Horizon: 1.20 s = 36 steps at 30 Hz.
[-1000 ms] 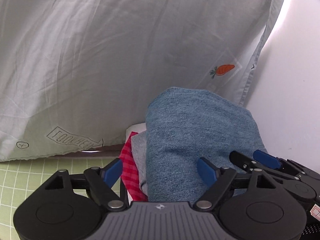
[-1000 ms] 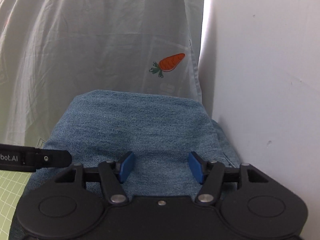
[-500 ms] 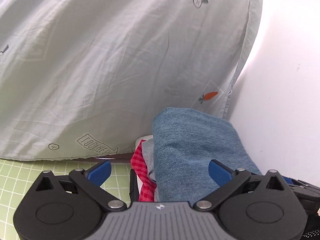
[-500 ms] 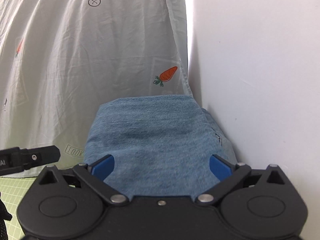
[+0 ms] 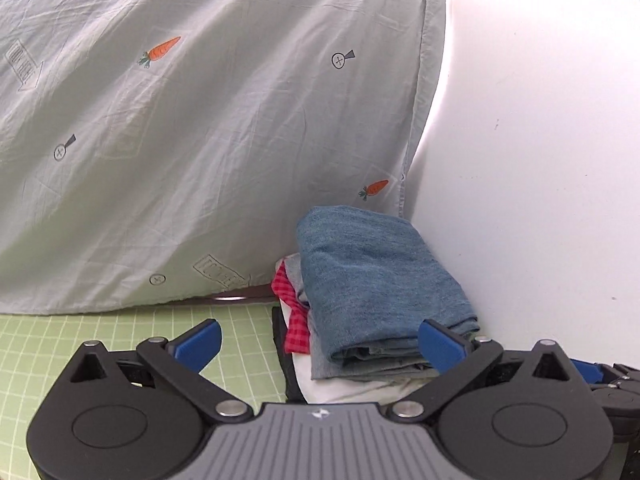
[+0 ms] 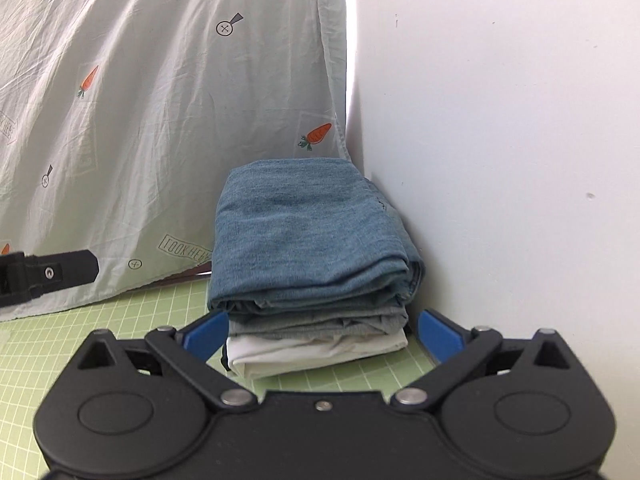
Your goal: Fold clothes
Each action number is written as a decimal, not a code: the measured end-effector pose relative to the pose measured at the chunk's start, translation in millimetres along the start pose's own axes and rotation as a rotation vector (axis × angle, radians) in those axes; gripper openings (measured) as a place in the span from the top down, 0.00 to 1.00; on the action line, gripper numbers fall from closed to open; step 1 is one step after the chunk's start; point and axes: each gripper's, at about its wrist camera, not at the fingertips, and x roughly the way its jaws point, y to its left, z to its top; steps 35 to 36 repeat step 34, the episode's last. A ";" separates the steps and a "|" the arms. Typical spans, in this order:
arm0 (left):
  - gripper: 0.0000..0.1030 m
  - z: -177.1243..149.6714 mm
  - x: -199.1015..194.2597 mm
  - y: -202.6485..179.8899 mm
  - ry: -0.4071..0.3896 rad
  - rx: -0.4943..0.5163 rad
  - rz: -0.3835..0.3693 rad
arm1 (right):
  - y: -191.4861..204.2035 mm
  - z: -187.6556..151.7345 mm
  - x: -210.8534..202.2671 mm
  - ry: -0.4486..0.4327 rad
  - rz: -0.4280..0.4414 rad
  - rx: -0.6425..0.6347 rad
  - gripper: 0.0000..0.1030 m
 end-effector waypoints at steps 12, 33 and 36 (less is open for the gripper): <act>0.00 -61.5 -60.4 -3.4 0.093 0.054 -0.017 | -6.4 -49.2 -64.6 0.045 -0.038 0.015 0.00; 0.00 -85.7 -107.8 -19.7 0.067 0.041 0.012 | -8.0 -70.4 -101.2 0.039 -0.004 -0.015 0.00; 0.00 -85.6 -108.1 -20.0 0.066 0.042 0.012 | -8.0 -70.6 -101.9 0.037 -0.003 -0.015 0.00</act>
